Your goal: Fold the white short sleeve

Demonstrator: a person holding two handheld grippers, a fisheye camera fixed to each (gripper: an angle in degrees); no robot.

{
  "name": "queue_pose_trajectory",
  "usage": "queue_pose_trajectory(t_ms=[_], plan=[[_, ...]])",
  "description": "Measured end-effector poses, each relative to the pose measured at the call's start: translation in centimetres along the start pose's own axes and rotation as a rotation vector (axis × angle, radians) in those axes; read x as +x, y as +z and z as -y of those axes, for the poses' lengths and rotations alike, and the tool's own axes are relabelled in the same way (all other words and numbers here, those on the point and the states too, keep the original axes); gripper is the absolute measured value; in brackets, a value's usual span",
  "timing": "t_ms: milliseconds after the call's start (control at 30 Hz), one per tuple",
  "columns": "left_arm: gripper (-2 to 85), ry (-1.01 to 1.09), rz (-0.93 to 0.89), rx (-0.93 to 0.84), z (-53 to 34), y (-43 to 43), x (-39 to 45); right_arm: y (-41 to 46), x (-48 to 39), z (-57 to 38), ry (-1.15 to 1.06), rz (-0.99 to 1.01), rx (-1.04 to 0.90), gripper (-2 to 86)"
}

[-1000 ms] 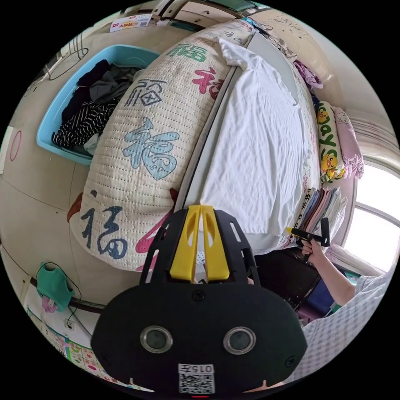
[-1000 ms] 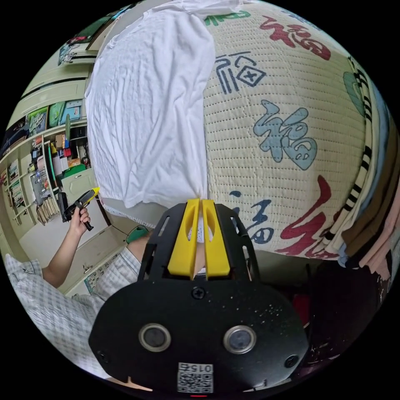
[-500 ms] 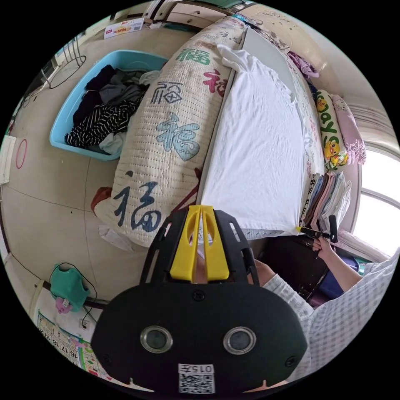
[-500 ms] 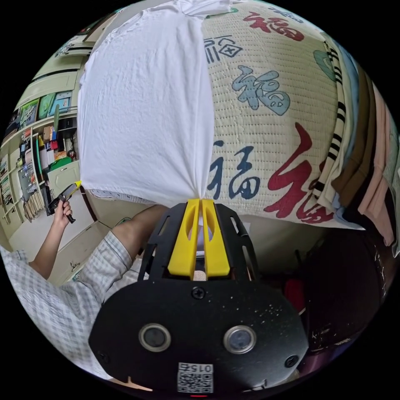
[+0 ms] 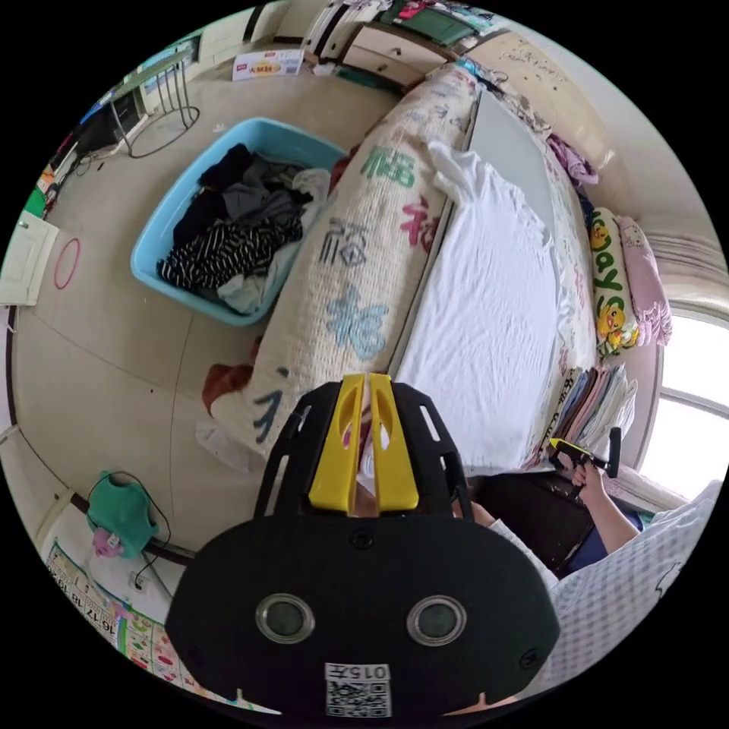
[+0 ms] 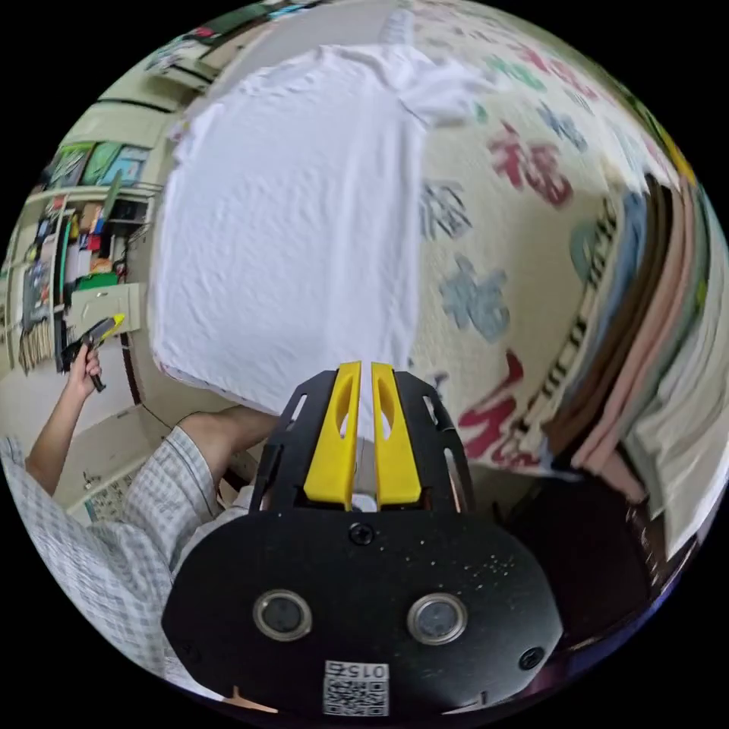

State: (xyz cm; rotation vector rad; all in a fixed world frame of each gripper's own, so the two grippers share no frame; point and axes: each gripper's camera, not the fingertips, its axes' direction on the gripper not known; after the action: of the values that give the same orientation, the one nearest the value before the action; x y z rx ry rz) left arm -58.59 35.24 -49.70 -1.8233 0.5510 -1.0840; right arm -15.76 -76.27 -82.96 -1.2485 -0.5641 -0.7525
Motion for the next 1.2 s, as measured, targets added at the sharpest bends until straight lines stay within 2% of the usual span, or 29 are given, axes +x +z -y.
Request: queue_pose_trajectory(t_ms=[133,200,300,500,667,767,833,1000,1100,1200], plan=[[0.0,0.05,-0.072,0.12,8.0,-0.5,0.3,-5.4,-10.8,9.2,-0.269,0.053,0.165,4.2],[0.4,0.081,-0.117,0.142,12.2,0.0,0.6,-7.2,-19.1,15.2,-0.429,0.101,0.243,5.2],[1.6,0.119,-0.175,0.157,19.3,1.5,1.1,-7.6,-28.8,22.0,-0.564,0.071,0.3,6.4],[5.1,0.131,-0.238,0.111,31.6,5.2,1.5,-6.0,-40.4,34.3,-0.617,-0.064,0.274,8.4],[5.2,0.168,-0.299,0.05,37.6,8.2,2.2,-3.9,-43.4,40.8,-0.596,-0.211,0.187,8.1],[2.4,0.206,-0.336,-0.046,39.8,10.5,2.8,-2.9,-43.3,42.9,-0.568,-0.265,0.101,4.0],[0.5,0.194,-0.368,-0.084,41.0,11.0,2.6,-4.2,-42.8,43.1,-0.553,-0.224,0.118,1.6],[-0.4,0.228,-0.444,0.025,42.0,7.8,2.4,-10.0,-39.0,42.0,-0.467,0.227,0.28,0.0],[-0.5,0.292,-0.389,0.033,42.1,7.0,3.0,-10.4,-38.1,42.2,-0.442,0.286,0.299,0.1],[-0.6,0.311,-0.29,-0.001,42.4,8.3,3.3,-7.9,-38.9,43.7,-0.459,0.233,0.226,0.5]])
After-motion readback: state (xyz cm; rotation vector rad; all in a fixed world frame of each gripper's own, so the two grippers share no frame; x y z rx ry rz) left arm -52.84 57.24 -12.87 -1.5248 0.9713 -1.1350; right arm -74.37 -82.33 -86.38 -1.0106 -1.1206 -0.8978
